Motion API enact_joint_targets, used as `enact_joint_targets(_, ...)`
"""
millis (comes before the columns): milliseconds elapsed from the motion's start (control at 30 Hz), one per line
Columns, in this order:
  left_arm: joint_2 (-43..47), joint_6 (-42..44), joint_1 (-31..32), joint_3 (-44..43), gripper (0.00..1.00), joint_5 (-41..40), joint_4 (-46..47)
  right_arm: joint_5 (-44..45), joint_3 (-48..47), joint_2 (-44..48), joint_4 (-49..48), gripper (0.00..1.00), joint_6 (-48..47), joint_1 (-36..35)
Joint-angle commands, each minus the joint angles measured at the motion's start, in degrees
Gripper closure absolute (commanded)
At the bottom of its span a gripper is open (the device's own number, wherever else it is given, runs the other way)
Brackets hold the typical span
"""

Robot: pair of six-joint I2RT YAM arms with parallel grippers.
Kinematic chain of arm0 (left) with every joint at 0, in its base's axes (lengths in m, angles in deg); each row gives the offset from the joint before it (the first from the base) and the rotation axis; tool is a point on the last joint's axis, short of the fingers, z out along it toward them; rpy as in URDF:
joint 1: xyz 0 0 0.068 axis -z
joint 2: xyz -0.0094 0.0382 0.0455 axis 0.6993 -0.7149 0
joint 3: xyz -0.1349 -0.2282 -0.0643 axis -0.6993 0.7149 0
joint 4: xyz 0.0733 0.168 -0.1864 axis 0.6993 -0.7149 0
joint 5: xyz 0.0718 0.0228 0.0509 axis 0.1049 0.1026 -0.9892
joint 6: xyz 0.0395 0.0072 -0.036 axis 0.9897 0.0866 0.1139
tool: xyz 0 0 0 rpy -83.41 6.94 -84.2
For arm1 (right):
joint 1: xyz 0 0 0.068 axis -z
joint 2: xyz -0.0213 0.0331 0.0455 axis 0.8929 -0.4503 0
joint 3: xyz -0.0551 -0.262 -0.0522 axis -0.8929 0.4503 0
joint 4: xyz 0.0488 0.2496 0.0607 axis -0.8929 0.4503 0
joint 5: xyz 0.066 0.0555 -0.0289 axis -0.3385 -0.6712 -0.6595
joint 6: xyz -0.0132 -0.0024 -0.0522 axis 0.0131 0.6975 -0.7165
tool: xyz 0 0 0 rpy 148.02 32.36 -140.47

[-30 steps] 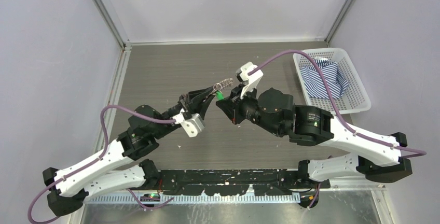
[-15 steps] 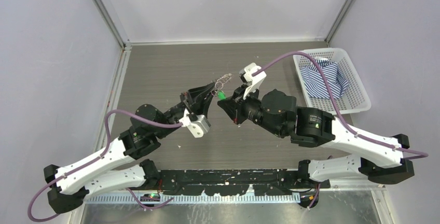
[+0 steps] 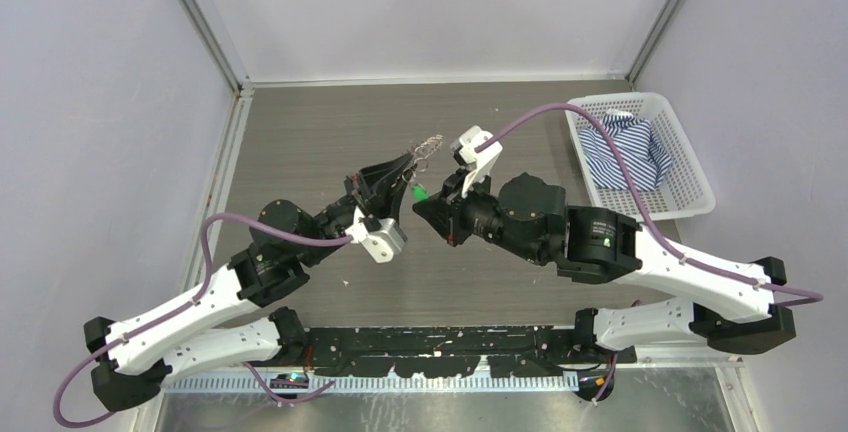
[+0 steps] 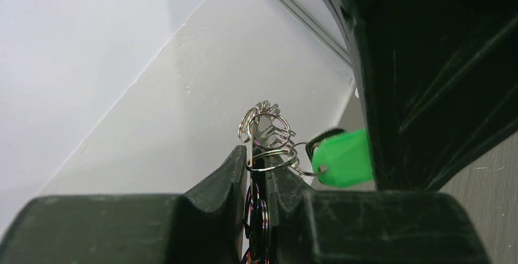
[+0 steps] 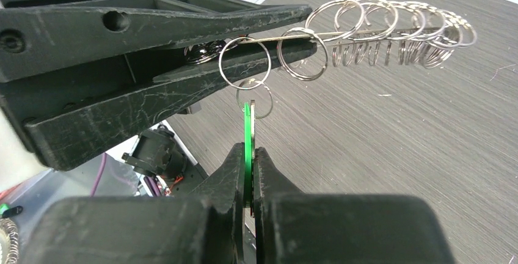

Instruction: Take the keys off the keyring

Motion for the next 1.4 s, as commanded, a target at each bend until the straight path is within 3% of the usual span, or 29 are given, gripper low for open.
enact_joint_targets(0, 0.3, 0.8, 0.5, -3.7, 1.00, 0.2, 3.8, 1.4, -2.4, -1.0, -1.1, 0.99, -0.3, 0.0)
enact_joint_targets(300, -0.6, 0.9, 1.2, -4.0, 1.00, 2.1, 3.7, 5.4, -0.1, 0.6, -5.8, 0.93, 2.9, 0.0)
enact_joint_targets(767, -1.8, 1.9, 1.4, -3.8, 1.00, -0.9, 6.8, 2.2, 0.3, 1.0, -5.1, 0.93, 5.8, 0.0)
enact_joint_targets(1367, -1.1, -0.5, 1.5, -3.4, 1.00, -3.3, 4.5, -4.0, -2.8, 0.9, 0.7, 0.99, 0.7, -0.2)
